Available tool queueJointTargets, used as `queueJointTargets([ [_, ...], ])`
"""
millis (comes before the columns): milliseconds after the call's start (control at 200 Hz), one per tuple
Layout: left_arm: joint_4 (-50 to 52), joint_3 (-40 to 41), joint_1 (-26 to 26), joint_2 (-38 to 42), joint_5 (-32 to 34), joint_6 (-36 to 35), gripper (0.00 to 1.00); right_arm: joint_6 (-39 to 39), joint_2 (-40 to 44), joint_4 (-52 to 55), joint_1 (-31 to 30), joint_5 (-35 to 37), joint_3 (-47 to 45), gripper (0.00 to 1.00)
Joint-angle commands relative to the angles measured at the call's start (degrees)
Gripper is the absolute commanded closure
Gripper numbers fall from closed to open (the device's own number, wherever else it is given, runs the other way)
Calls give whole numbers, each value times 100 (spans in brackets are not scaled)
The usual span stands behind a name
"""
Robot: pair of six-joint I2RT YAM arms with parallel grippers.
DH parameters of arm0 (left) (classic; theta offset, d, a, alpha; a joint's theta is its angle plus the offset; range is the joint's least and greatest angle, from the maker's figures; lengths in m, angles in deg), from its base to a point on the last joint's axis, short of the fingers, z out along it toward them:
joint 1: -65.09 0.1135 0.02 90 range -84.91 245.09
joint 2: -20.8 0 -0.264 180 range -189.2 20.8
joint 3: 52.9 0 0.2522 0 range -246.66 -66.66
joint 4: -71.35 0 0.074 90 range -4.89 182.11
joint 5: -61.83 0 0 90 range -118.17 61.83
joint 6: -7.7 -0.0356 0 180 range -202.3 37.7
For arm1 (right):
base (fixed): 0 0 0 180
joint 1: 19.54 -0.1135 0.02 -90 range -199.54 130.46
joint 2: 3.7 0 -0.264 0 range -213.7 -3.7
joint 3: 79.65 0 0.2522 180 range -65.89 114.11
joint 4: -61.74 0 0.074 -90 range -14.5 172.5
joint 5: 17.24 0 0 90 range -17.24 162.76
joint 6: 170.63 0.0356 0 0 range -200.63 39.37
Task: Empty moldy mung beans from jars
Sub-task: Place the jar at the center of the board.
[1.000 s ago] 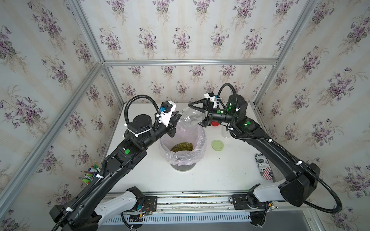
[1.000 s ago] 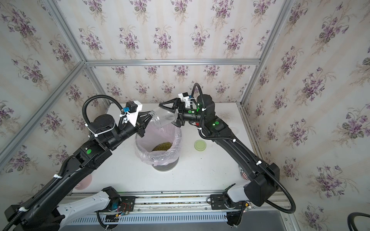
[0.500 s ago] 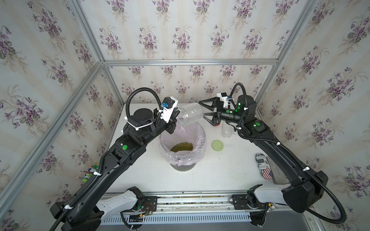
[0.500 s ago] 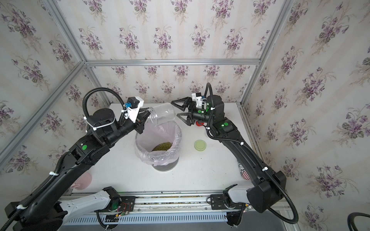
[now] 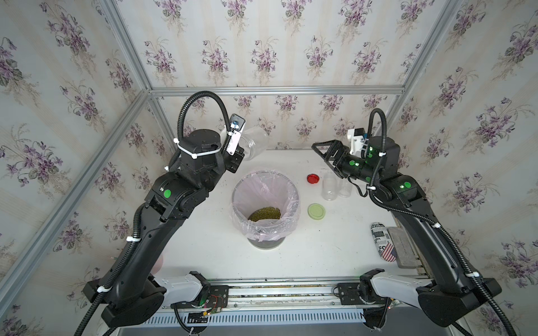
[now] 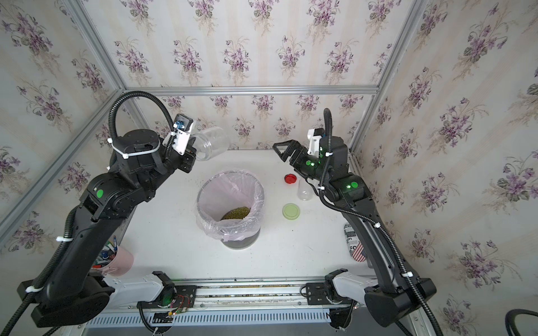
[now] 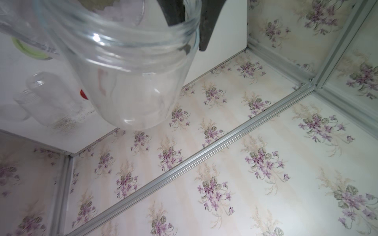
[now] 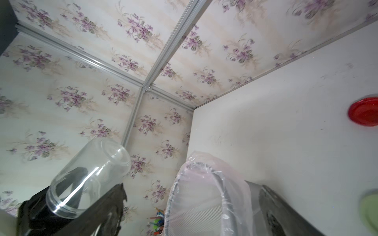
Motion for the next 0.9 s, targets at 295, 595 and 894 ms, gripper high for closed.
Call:
queueJointTargets([
  [295,1492,77,1504,-219,37,995,100,-1152,120,760,5,1033,-63,0],
  [595,1862,1278,2364,-349,-1044,1603,100,-1322,30,733,35,1034,-505,0],
  [894,1986,2220,2724,-732,-1471,1710,100,-1288,132,645,40,981,-775,0],
])
